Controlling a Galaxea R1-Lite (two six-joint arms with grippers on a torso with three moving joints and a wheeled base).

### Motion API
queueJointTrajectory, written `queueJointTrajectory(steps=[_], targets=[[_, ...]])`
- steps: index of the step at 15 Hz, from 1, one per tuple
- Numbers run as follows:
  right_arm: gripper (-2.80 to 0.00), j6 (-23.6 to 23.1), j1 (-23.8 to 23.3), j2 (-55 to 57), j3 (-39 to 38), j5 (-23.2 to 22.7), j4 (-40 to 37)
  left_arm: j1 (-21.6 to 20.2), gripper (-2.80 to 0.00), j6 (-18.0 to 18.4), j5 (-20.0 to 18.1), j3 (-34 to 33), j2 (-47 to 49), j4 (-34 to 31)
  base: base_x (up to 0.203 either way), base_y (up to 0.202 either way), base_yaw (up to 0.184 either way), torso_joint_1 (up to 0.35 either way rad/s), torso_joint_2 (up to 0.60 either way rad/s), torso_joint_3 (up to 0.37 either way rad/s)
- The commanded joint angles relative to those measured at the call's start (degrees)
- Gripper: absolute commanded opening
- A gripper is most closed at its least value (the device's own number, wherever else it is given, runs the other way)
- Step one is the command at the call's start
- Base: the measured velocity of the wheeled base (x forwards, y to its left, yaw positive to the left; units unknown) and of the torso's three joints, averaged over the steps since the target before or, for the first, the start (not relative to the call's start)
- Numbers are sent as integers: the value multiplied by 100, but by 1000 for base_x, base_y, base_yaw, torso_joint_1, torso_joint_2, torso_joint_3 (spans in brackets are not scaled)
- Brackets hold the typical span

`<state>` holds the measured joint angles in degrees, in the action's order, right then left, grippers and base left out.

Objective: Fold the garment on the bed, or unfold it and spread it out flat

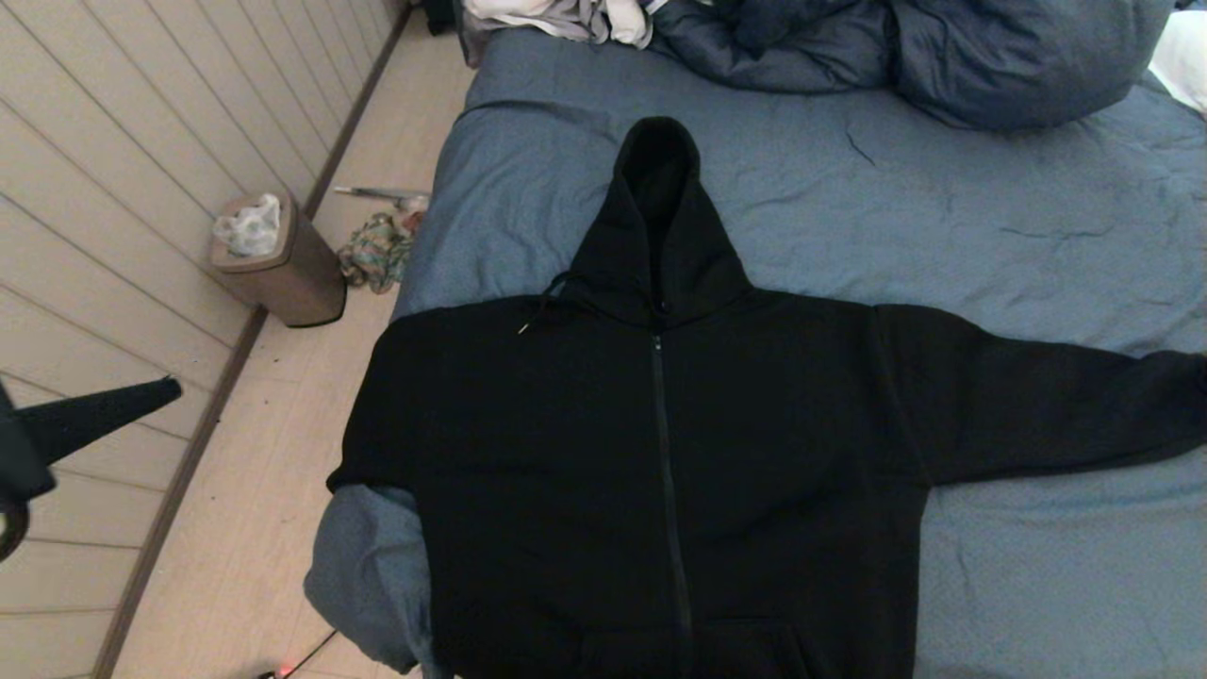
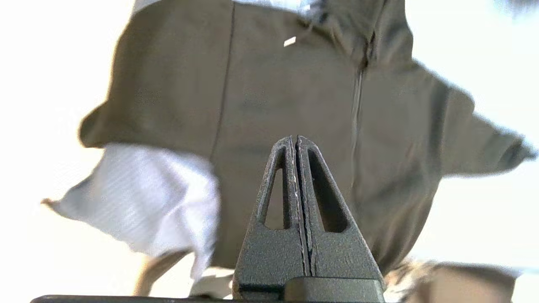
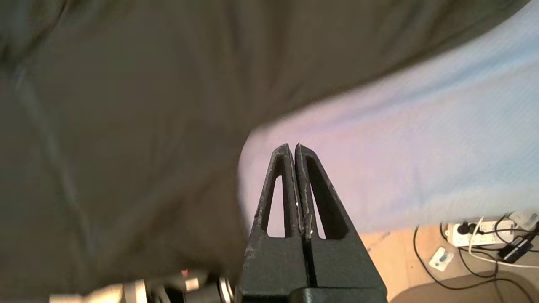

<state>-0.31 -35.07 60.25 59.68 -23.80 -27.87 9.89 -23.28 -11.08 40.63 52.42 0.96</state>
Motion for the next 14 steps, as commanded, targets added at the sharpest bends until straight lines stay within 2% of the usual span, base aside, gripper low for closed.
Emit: queueJointTrajectory(steps=[1, 2, 3, 4, 6, 7, 8, 9, 10, 11, 12, 14], targets=[[-280, -271, 370, -1229, -431, -70, -519, -33, -280, 254, 12, 16, -1170, -770, 0, 0, 0, 0, 0, 0], [-280, -364, 714, -1568, -485, -79, -987, -45, -280, 423, 119, 46, -1525, -1257, 0, 0, 0, 0, 0, 0], [-280, -482, 1190, -1944, -535, -76, -1555, -55, -280, 609, 472, 65, -1812, -1892, 0, 0, 0, 0, 0, 0], [-280, -601, 1735, -2296, -612, -59, -2025, -60, -280, 719, 986, 58, -1971, -2224, 0, 0, 0, 0, 0, 0], [-280, -720, 2743, -3185, -883, 115, -2614, -57, -280, 779, 1360, -124, -2297, -2486, 0, 0, 0, 0, 0, 0], [-280, -729, 3137, -3708, -1075, 335, -2759, -63, -280, 810, 1503, -203, -2544, -2637, 0, 0, 0, 0, 0, 0], [-280, -643, 3474, -4124, -1290, 752, -2891, -97, -280, 881, 1948, -230, -2715, -2994, 0, 0, 0, 0, 0, 0], [-280, -400, 3641, -4349, -1510, 1286, -2970, -127, -280, 921, 2472, -233, -2880, -3275, 0, 0, 0, 0, 0, 0], [-280, -86, 3734, -4415, -1858, 1623, -2905, -150, -280, 948, 2813, -285, -3096, -3435, 0, 0, 0, 0, 0, 0], [-280, 134, 3773, -4414, -2208, 1709, -2566, -261, -280, 960, 2930, -362, -3233, -3561, 0, 0, 0, 0, 0, 0], [-280, 386, 3775, -4443, -2607, 1750, -2148, -550, -280, 965, 3014, -424, -3241, -3630, 0, 0, 0, 0, 0, 0], [-280, 995, 3432, -4724, -3420, 1837, -1286, -1354, -280, 1129, 3063, -582, -3350, -3650, 0, 0, 0, 0, 0, 0]])
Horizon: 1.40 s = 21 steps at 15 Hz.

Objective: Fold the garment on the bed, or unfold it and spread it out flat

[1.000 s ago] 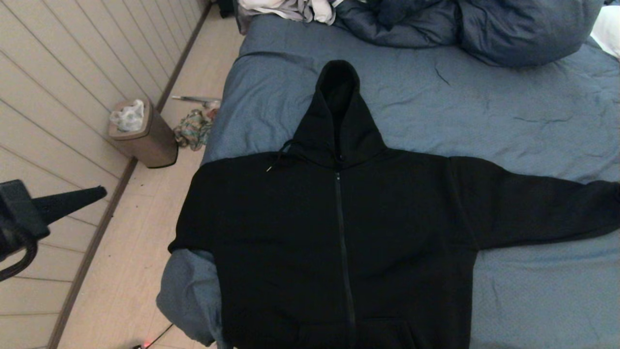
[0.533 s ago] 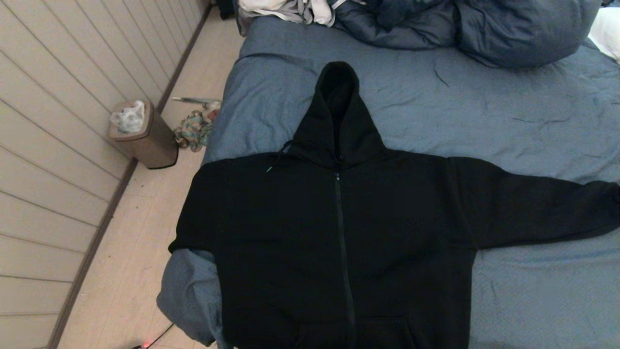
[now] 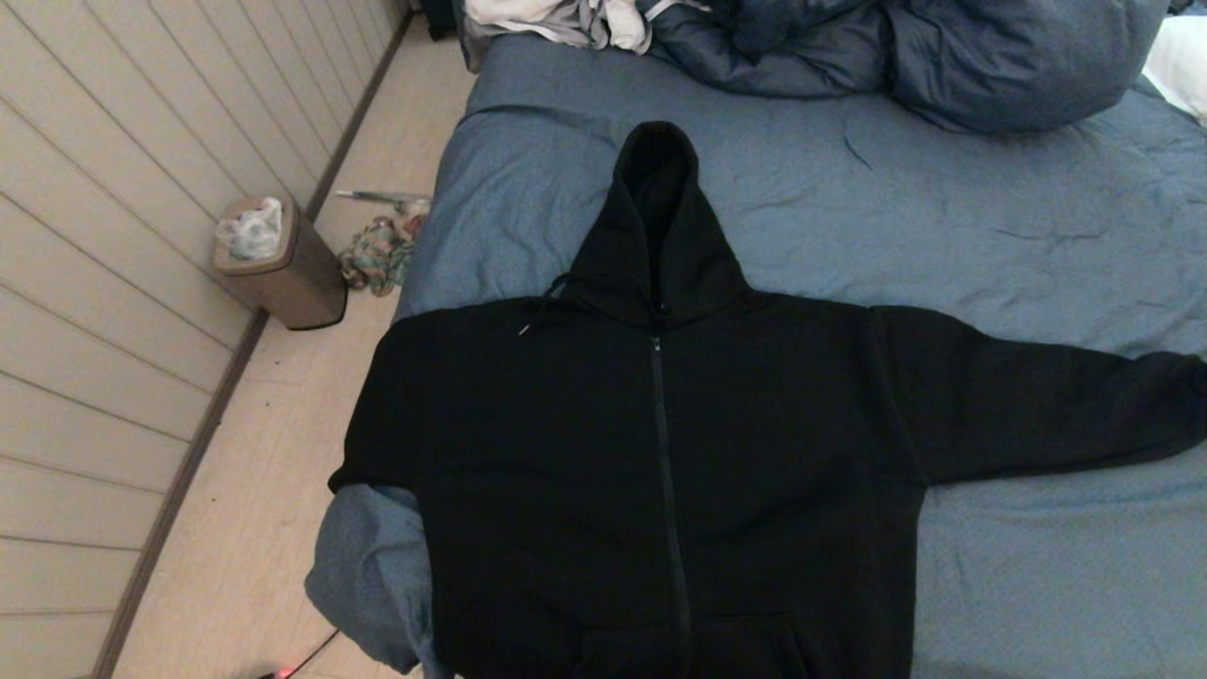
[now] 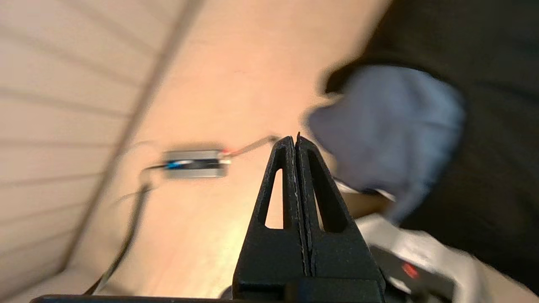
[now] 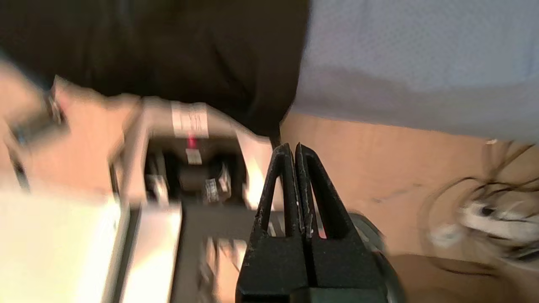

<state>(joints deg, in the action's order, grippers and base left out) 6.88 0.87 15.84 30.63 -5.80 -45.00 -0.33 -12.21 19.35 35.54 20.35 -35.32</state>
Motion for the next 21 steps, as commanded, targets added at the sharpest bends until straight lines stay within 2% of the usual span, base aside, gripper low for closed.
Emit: queueJointTrajectory(steps=[1, 2, 3, 4, 6, 7, 9, 11, 13, 16, 18, 21], targets=[[-280, 548, -236, -408, -763, 264, 593, -559, -280, 156, -43, -191, -333, 24, 0, 0, 0, 0, 0, 0], [-280, 676, -241, -588, -898, 641, 699, -614, -280, 194, -136, -406, -409, 154, 0, 0, 0, 0, 0, 0], [-280, 657, -213, -976, -1030, 852, 864, -634, -280, 228, -320, -674, -406, 546, 0, 0, 0, 0, 0, 0], [-280, 459, -183, -1337, -1250, 1027, 1176, -635, -280, 277, -692, -910, -410, 1057, 0, 0, 0, 0, 0, 0], [-280, 63, -141, -1580, -1889, 1260, 2190, -632, -280, 554, -1755, -1373, -403, 1855, 0, 0, 0, 0, 0, 0], [-280, -54, -130, -1572, -2135, 1317, 2555, -628, -280, 710, -2185, -1596, -411, 1994, 0, 0, 0, 0, 0, 0], [-280, 119, -122, -1567, -2228, 1361, 2707, -602, -280, 805, -3021, -2099, -413, 2088, 0, 0, 0, 0, 0, 0], [-280, 244, -122, -1566, -2237, 1371, 2715, -578, -280, 859, -3499, -2484, -404, 2272, 0, 0, 0, 0, 0, 0], [-280, 217, -122, -1566, -2237, 1363, 2724, -422, -280, 1097, -3593, -2771, -292, 2650, 0, 0, 0, 0, 0, 0], [-280, 218, -122, -1566, -2237, 1362, 2724, -297, -280, 1188, -3631, -2888, -23, 2897, 0, 0, 0, 0, 0, 0], [-280, 161, -122, -1566, -2237, 1353, 2733, -258, -280, 1241, -3601, -2996, -616, 2908, 0, 0, 0, 0, 0, 0], [-280, 128, -122, -1566, -2245, 1369, 2726, -113, -280, 1328, -3308, -3029, -1675, 2894, 0, 0, 0, 0, 0, 0]])
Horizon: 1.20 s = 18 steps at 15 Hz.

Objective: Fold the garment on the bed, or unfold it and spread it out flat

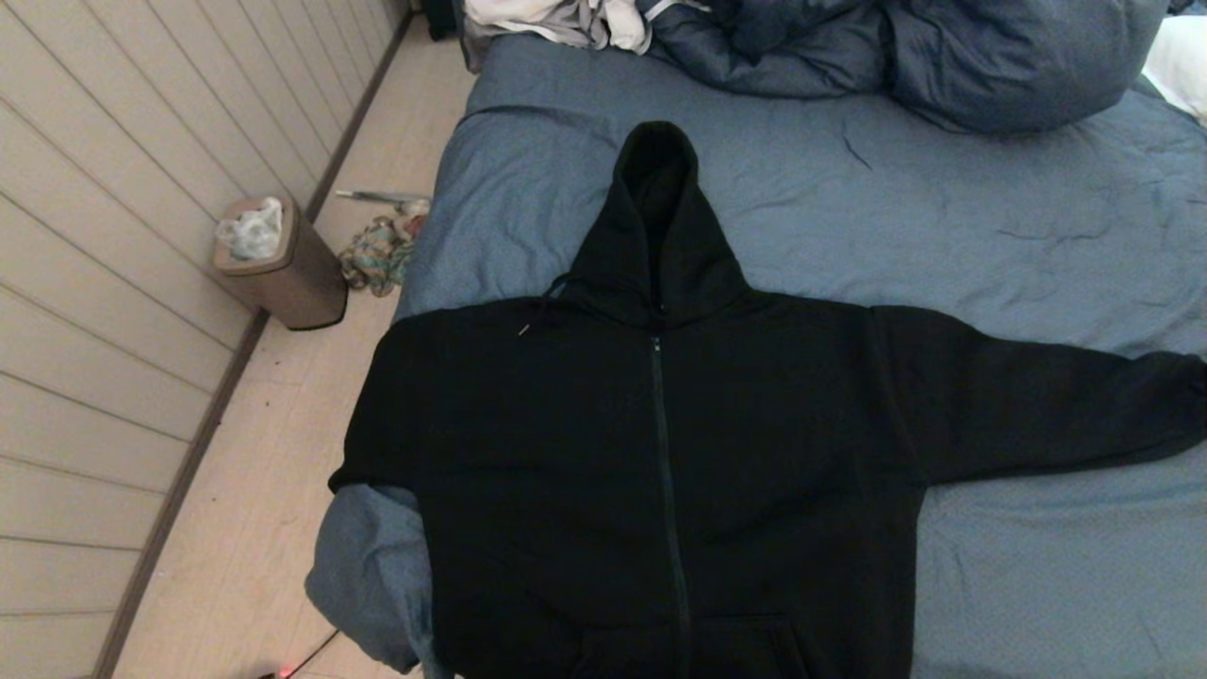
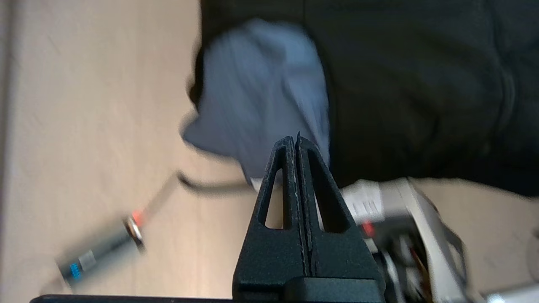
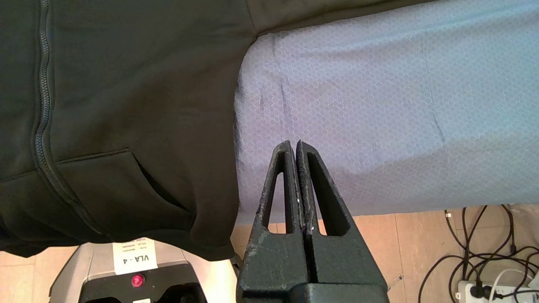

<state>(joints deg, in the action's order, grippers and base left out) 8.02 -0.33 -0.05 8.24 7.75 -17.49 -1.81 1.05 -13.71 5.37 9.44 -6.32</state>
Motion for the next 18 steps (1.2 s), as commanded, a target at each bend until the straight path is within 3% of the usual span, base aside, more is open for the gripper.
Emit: queueJointTrajectory(steps=[1, 2, 5, 8, 12, 14, 18], targets=[[-280, 16, -2, 22, 2, 7, -26, 63, -280, 240, 105, -53, -861, 70, 0, 0, 0, 0, 0, 0], [-280, 16, -2, 22, 2, 7, -26, 89, -280, 523, 310, -90, -944, 149, 0, 0, 0, 0, 0, 0], [-280, 44, -2, 22, -7, 16, -25, 100, -280, 488, 839, -179, -935, 467, 0, 0, 0, 0, 0, 0], [-280, 68, -2, 22, -7, 42, -26, 98, -280, 445, 1144, -495, -928, 1648, 0, 0, 0, 0, 0, 0], [-280, 149, -2, 22, 2, 39, -26, 98, -280, -159, 1026, -352, -927, 949, 0, 0, 0, 0, 0, 0], [-280, 174, -2, 22, -7, 34, -26, 95, -280, -230, 937, -227, -927, 515, 0, 0, 0, 0, 0, 0], [-280, 183, -2, 22, -7, 34, -26, 99, -280, 443, 703, -94, -927, 116, 0, 0, 0, 0, 0, 0]])
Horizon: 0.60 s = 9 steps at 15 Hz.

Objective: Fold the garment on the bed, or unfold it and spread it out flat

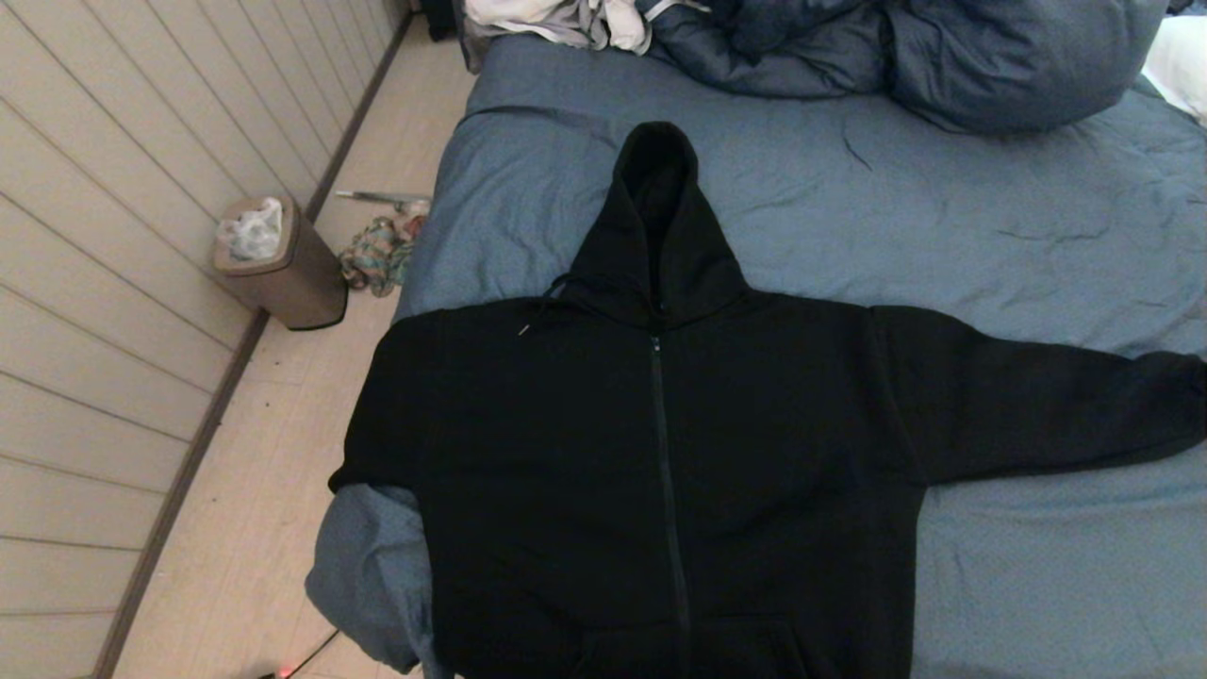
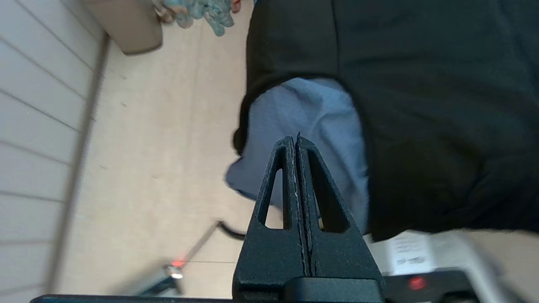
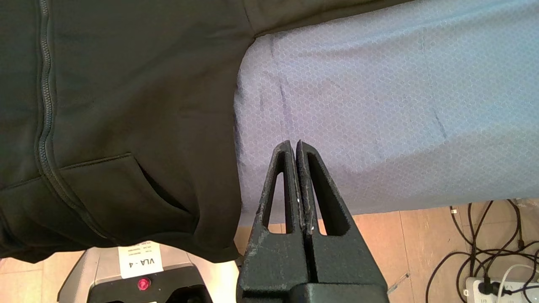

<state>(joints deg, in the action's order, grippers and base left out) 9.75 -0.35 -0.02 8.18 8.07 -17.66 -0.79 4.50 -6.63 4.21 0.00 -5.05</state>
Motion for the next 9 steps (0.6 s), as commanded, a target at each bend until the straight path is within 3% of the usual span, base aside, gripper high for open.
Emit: queueJointTrajectory(steps=[1, 4, 6, 9], targets=[[-280, 9, 0, 20, -1, 2, -9, -6, -280, 228, -13, 28, 18, -15, 0, 0, 0, 0, 0, 0], [-280, 36, 0, 20, -1, 10, -9, -1, -280, 298, -119, -33, 18, 156, 0, 0, 0, 0, 0, 0], [-280, -75, 0, 27, -38, 528, 223, -2, -280, 373, -97, -255, 18, 1041, 0, 0, 0, 0, 0, 0], [-280, -654, 0, 28, -463, 768, 1721, 0, -280, 212, 520, -420, 18, 1543, 0, 0, 0, 0, 0, 0]])
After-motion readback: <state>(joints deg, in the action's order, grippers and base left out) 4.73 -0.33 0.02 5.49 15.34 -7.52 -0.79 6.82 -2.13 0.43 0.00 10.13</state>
